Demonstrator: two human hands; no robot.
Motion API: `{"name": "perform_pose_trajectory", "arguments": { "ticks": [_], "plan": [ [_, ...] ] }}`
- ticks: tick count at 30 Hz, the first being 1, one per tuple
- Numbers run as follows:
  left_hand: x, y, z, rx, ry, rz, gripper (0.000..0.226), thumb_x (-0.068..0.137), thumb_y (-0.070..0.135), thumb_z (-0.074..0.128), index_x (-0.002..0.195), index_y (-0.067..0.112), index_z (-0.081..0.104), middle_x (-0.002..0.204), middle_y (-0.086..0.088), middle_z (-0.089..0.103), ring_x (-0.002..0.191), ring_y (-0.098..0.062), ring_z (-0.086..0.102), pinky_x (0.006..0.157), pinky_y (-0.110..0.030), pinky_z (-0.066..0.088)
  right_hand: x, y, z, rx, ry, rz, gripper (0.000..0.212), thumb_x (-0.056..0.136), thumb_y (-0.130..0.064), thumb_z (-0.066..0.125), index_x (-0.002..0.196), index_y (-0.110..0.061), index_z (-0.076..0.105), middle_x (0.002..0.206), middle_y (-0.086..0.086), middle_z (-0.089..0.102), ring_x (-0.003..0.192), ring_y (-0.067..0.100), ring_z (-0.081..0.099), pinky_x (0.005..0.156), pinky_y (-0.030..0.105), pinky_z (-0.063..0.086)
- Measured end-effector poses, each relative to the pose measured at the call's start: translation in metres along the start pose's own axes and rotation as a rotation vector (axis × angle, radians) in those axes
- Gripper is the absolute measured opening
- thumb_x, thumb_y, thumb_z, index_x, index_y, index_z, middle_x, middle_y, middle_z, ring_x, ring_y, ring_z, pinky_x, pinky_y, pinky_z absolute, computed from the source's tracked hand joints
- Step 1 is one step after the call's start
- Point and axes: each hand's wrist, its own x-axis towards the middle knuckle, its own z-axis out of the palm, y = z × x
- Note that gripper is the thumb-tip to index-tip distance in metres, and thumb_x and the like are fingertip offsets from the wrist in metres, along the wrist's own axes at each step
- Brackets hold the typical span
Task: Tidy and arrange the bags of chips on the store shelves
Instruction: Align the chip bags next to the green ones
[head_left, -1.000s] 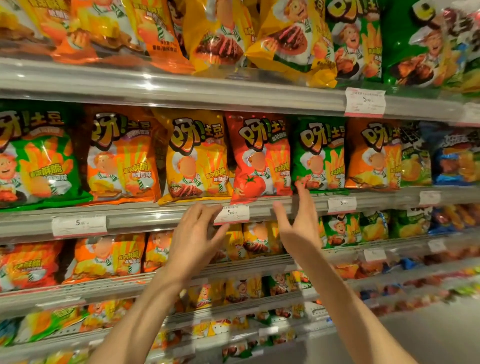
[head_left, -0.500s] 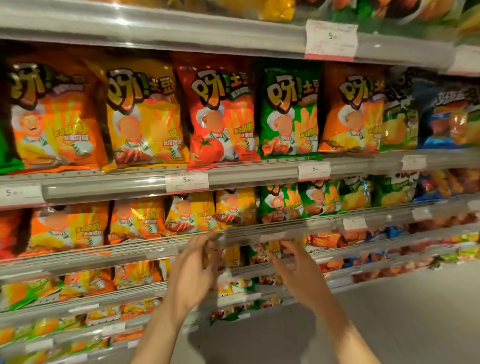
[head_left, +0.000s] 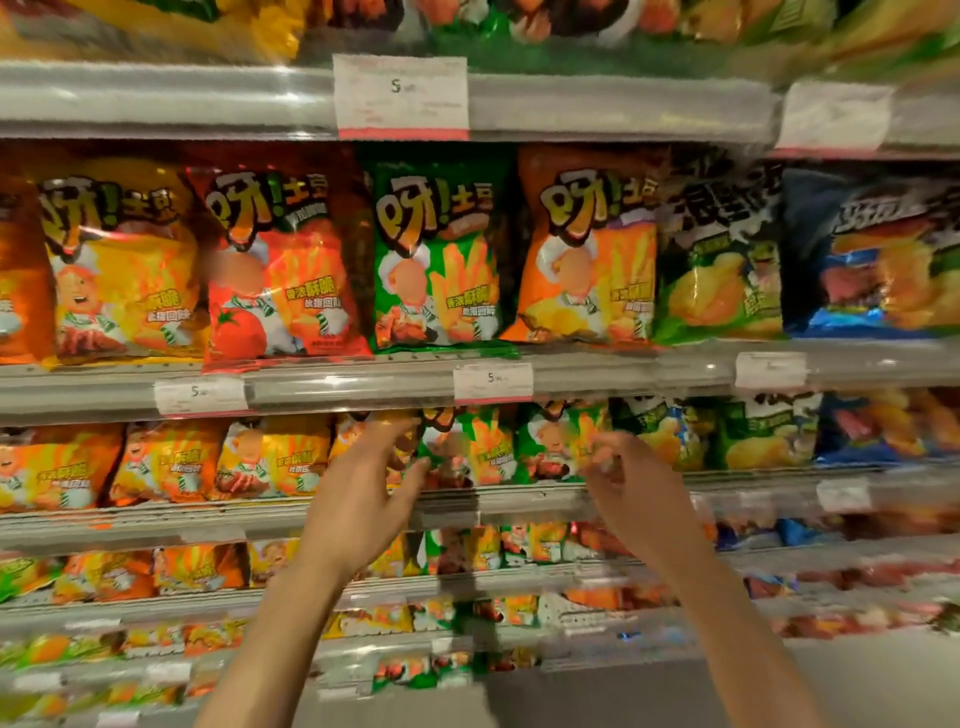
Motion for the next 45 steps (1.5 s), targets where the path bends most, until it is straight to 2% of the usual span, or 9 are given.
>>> {"name": "perform_pose_trajectory", "arguments": {
  "ticks": [6,9,16,19,25,32,36,41,45],
  "plan": [
    [0.054,0.028,-0.009,0.263,0.061,0.246,0.035,0.091,0.035,0.064,0.123,0.022,0.056,0.101,-0.001,0.055,0.095,-0.023,0.053,0.067,-0.037,0.051,0.039,-0.031,-0.025,0.009,0.153,-0.247,0.025,0.094,-0.036,0.059,0.117,-0.027,0.060,0.092,-0.013,0.055,0.080,0.004,0.050,0.075,0.020,0.046],
    [0.076,0.025,-0.005,0.318,0.057,0.323,0.031,0.089,0.035,0.065,0.116,0.019,0.059,0.094,-0.001,0.051,0.088,-0.025,0.052,0.064,-0.037,0.046,0.060,-0.062,-0.019,-0.127,0.095,-0.311,0.029,0.096,-0.035,0.058,0.123,-0.025,0.057,0.103,-0.008,0.056,0.095,0.012,0.053,0.081,0.030,0.045],
    [0.086,0.011,0.001,0.166,0.094,0.355,0.030,0.090,0.041,0.064,0.112,0.021,0.062,0.092,0.003,0.052,0.087,-0.019,0.052,0.065,-0.034,0.045,0.070,-0.066,-0.005,-0.070,0.246,-0.366,0.027,0.090,-0.034,0.068,0.113,-0.021,0.061,0.078,-0.027,0.029,0.079,-0.001,0.034,0.063,0.017,0.022],
    [0.087,0.009,0.001,0.124,0.102,0.343,0.032,0.087,0.037,0.070,0.113,0.020,0.063,0.093,0.004,0.054,0.088,-0.017,0.051,0.067,-0.032,0.045,0.067,-0.066,-0.005,-0.035,0.259,-0.391,0.026,0.088,-0.031,0.070,0.109,-0.019,0.061,0.079,-0.025,0.031,0.075,0.000,0.035,0.064,0.014,0.028],
    [0.087,0.012,-0.003,0.111,0.087,0.312,0.035,0.084,0.035,0.074,0.115,0.022,0.064,0.093,0.011,0.052,0.089,-0.010,0.046,0.069,-0.025,0.042,0.072,-0.102,-0.043,0.240,0.132,-0.282,0.017,0.092,-0.033,0.067,0.107,-0.026,0.060,0.084,-0.009,0.062,0.076,0.009,0.062,0.072,0.036,0.057],
    [0.087,0.014,-0.004,0.093,0.070,0.279,0.035,0.083,0.033,0.075,0.115,0.024,0.064,0.094,0.013,0.052,0.091,-0.007,0.045,0.071,-0.023,0.040,0.135,-0.168,-0.065,0.220,-0.006,-0.326,0.075,0.087,-0.033,0.073,0.148,-0.033,0.029,0.146,0.009,0.042,0.127,0.023,0.051,0.104,0.041,0.048],
    [0.087,0.015,-0.005,0.093,0.062,0.261,0.034,0.084,0.033,0.074,0.115,0.025,0.062,0.094,0.014,0.050,0.091,-0.007,0.044,0.071,-0.025,0.040,0.157,-0.177,-0.060,0.399,-0.097,-0.286,0.093,0.081,-0.017,0.080,0.154,-0.025,0.023,0.138,0.000,0.049,0.123,0.015,0.050,0.087,0.014,0.046],
    [0.088,0.016,-0.005,0.075,0.060,0.254,0.034,0.084,0.034,0.073,0.115,0.027,0.062,0.095,0.012,0.054,0.092,-0.009,0.048,0.074,-0.027,0.043,0.162,-0.177,-0.054,0.481,-0.011,-0.284,0.105,0.073,-0.012,0.086,0.155,-0.027,0.023,0.147,-0.001,0.046,0.129,0.014,0.048,0.098,0.023,0.045],
    [0.087,0.016,-0.006,0.055,0.063,0.254,0.032,0.084,0.034,0.073,0.114,0.029,0.062,0.093,0.013,0.053,0.090,-0.007,0.047,0.072,-0.028,0.044,0.160,-0.178,-0.052,0.517,-0.002,-0.290,0.106,0.075,-0.010,0.084,0.156,-0.028,0.020,0.148,-0.006,0.042,0.128,0.006,0.042,0.089,0.006,0.038]
  ]
}}
